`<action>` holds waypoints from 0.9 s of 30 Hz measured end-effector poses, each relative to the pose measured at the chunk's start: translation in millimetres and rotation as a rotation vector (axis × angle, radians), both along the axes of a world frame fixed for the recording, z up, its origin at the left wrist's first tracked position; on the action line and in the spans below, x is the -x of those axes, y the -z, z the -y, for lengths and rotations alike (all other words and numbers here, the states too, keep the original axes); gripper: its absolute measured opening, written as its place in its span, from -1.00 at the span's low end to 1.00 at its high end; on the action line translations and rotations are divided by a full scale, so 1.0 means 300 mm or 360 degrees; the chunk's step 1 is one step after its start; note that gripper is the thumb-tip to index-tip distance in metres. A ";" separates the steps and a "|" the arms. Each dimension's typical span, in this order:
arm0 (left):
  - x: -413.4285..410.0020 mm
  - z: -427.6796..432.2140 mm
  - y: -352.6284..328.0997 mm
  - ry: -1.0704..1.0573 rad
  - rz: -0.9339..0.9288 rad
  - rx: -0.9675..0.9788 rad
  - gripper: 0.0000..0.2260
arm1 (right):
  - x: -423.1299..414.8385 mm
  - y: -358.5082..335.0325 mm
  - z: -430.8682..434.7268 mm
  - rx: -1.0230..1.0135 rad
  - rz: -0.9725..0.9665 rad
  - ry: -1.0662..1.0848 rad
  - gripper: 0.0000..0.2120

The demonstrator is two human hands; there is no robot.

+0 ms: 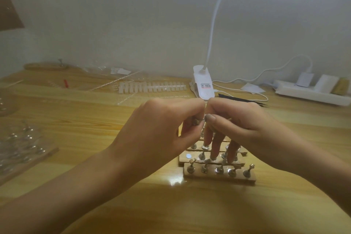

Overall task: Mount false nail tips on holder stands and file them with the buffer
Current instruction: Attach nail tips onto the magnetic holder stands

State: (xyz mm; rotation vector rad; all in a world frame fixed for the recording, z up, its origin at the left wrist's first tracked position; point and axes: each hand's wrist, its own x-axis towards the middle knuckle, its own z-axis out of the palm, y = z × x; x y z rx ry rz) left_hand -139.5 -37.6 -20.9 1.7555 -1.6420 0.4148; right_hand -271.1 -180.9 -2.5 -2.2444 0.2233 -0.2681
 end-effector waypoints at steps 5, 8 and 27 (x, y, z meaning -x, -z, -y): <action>0.007 -0.002 0.001 -0.0007 0.0027 0.0013 -0.89 | -0.001 0.002 -0.005 0.0094 0.0027 0.0015 -0.78; 0.012 -0.002 0.003 -0.0013 0.0021 0.0010 -0.89 | -0.005 0.016 -0.013 0.0255 0.0062 0.0069 -0.79; 0.001 -0.001 -0.011 -0.0006 0.0002 0.0039 -0.90 | -0.003 -0.002 0.023 -0.0293 0.0032 -0.0156 -0.76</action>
